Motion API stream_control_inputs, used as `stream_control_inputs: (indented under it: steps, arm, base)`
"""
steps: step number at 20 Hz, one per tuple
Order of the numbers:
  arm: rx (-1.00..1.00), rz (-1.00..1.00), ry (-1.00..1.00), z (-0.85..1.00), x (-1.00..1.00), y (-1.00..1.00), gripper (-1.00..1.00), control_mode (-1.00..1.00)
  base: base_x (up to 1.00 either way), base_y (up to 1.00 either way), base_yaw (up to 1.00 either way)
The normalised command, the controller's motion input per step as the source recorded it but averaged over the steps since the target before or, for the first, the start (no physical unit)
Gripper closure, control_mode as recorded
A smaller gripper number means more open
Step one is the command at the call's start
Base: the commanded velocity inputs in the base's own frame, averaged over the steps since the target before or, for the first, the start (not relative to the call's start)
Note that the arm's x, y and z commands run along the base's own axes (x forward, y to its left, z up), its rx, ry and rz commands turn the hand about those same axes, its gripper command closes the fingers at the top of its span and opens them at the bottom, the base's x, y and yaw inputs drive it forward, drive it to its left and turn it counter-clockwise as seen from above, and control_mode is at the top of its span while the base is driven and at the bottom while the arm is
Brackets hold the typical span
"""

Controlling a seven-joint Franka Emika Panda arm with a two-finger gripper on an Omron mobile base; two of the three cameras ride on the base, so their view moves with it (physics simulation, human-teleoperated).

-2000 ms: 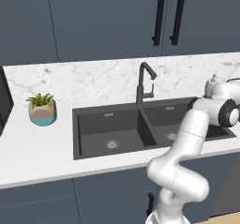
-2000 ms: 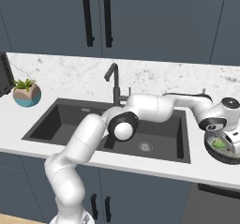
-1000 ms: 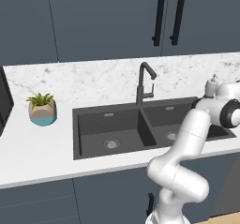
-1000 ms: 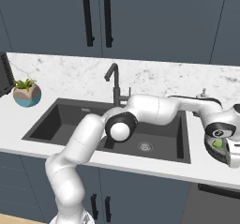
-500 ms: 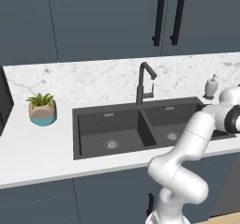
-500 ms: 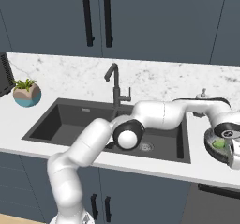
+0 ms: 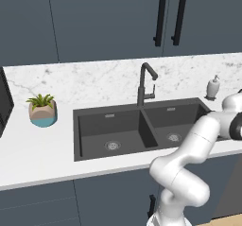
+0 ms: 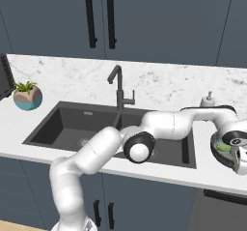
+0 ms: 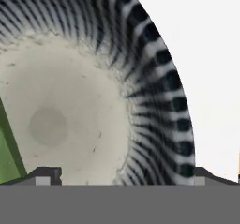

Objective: Pick the corn from the sink and place it in the bowl. Then pick the bowl and place it in the microwave. Then close the microwave door and press the start button.

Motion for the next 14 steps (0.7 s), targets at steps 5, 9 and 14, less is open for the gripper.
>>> stream_control_inputs:
  steps: [5, 9, 14]
  arm:
    - [0.0, -0.02, -0.01, -0.32, 0.0, 0.0, 1.0, -1.0]
    - [0.0, -0.02, -0.02, -0.13, 0.0, 0.01, 1.0, -1.0]
    - [-0.01, -0.02, 0.0, 0.0, 0.0, 0.2, 1.0, -1.0]
  base:
    - [0.0, 0.0, 0.0]
    - [0.0, 0.0, 0.0]
    - [0.0, 0.0, 0.0]
